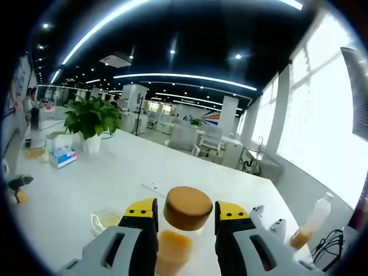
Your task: Open the Petri dish lid, place the lid on the table, pour the liquid culture medium into the Petri dish, pick up the Petri dish lid from the table, and close the Petri dish
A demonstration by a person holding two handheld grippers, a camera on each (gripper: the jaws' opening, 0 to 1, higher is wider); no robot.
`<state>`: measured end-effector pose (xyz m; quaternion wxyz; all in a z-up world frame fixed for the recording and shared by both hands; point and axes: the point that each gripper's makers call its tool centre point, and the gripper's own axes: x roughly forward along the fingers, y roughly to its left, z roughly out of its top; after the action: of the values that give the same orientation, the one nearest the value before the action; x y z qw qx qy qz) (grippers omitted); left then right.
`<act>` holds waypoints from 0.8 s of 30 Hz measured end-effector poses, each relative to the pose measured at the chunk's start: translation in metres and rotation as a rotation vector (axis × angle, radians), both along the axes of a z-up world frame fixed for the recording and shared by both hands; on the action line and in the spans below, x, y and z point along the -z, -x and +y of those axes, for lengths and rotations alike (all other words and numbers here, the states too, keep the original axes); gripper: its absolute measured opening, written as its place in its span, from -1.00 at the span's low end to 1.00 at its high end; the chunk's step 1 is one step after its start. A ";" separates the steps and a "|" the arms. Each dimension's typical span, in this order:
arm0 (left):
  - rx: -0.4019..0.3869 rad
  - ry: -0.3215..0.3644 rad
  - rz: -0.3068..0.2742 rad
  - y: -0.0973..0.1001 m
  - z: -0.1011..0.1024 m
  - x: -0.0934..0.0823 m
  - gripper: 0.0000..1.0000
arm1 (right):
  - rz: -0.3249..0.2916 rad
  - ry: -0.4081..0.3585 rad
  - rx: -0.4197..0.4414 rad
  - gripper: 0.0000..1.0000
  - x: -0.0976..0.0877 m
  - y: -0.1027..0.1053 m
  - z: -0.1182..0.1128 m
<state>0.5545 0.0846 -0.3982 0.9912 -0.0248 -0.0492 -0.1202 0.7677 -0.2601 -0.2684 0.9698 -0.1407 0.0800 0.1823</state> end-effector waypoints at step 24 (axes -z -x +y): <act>-0.234 0.035 -0.121 0.008 0.043 -0.060 -0.04 | -0.201 -0.374 0.150 0.02 0.085 0.152 -0.127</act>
<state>0.5466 0.1277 -0.3386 0.9931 -0.0290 -0.1135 -0.0042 0.6161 -0.3868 -0.3539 0.9930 0.0305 -0.0419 0.1063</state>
